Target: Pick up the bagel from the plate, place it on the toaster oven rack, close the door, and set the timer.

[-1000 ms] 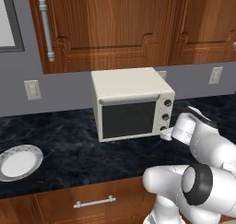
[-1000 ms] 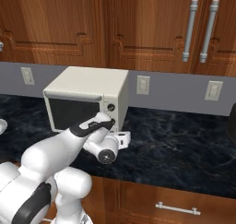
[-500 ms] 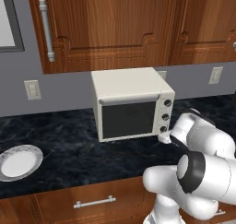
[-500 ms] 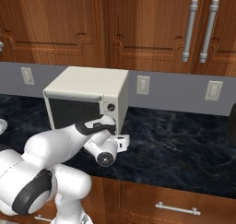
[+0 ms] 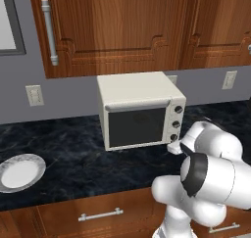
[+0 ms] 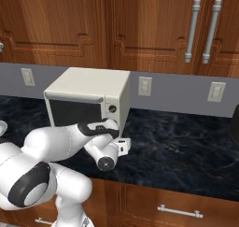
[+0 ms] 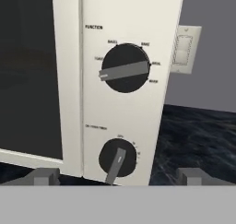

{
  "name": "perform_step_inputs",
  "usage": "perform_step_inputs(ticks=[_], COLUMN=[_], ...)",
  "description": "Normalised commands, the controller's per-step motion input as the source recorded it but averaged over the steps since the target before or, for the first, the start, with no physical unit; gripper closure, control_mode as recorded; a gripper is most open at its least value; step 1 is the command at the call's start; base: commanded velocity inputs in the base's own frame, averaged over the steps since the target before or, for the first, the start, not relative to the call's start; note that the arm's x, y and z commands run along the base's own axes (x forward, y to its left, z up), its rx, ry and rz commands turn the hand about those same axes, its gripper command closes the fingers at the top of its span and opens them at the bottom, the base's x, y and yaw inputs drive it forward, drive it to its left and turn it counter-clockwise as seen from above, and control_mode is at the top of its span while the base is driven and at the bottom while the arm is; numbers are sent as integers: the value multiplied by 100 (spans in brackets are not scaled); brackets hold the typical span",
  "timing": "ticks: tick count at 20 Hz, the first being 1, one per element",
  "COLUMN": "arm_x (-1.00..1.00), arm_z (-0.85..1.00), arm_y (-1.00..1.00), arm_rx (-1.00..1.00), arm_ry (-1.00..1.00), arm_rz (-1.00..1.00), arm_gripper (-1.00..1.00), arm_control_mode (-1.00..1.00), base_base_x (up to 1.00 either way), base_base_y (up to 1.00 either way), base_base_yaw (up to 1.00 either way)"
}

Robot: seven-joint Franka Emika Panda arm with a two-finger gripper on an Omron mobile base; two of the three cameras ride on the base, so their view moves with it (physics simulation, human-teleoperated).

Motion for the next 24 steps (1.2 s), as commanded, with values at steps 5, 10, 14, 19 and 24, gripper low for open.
perform_step_inputs(ticks=[5,10,14,19,24], arm_x=[15,15,11,12,26], arm_z=[-1,-12,-27,-35,-8], arm_y=[0,0,0,0,0], arm_rx=[0,0,0,0,0], arm_ry=[0,0,0,0,0], arm_rz=[0,0,0,0,-1], arm_gripper=[-100,-100,-100,-100,-100], arm_control_mode=[-100,-100,-100,-100,-100], base_base_x=[0,0,0,0,0], base_base_y=[0,0,0,0,0], base_base_yaw=[0,0,0,0,0])
